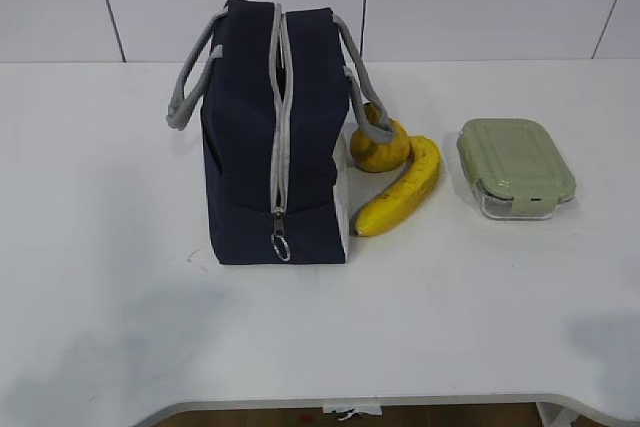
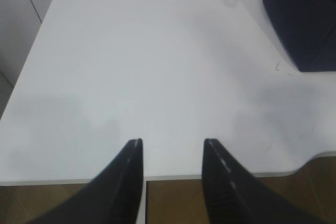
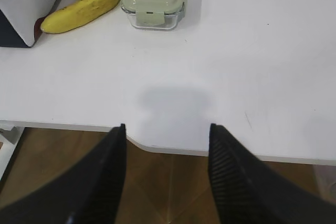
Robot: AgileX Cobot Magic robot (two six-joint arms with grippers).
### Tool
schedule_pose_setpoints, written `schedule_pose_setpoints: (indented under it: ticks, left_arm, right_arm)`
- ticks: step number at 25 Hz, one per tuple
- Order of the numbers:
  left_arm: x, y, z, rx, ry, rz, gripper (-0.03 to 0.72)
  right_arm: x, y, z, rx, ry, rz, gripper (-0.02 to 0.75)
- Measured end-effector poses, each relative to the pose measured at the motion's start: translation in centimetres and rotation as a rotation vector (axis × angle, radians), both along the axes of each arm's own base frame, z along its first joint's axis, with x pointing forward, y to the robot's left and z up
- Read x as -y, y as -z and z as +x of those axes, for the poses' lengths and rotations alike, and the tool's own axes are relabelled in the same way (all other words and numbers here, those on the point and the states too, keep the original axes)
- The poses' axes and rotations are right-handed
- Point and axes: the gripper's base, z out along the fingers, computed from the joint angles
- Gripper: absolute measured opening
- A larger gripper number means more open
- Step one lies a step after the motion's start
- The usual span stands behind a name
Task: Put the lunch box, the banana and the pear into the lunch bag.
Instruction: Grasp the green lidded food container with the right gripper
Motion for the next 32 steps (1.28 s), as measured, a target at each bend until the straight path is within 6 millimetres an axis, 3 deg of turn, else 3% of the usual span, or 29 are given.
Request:
schedule_pose_setpoints:
  ticks: [12,18,26,32]
  left_arm:
    - [0.0,0.0,0.0,0.000,0.000,0.000,0.288]
    - [0.0,0.0,0.0,0.000,0.002,0.001,0.288]
    - [-0.1,0.0,0.0,0.000,0.001,0.005,0.288]
    - [-0.1,0.0,0.0,0.000,0.001,0.007,0.288]
  right_arm:
    - [0.1,0.0,0.0,0.000,0.008,-0.011,0.399]
    - [0.2,-1.5,0.4,0.068,0.014,-0.019,0.399]
    - [0.0,-3.3,4.5,-0.077,0.026,-0.009,0.399]
    - [-0.2,-2.6,9.3,-0.279,0.074,0.052,0.399]
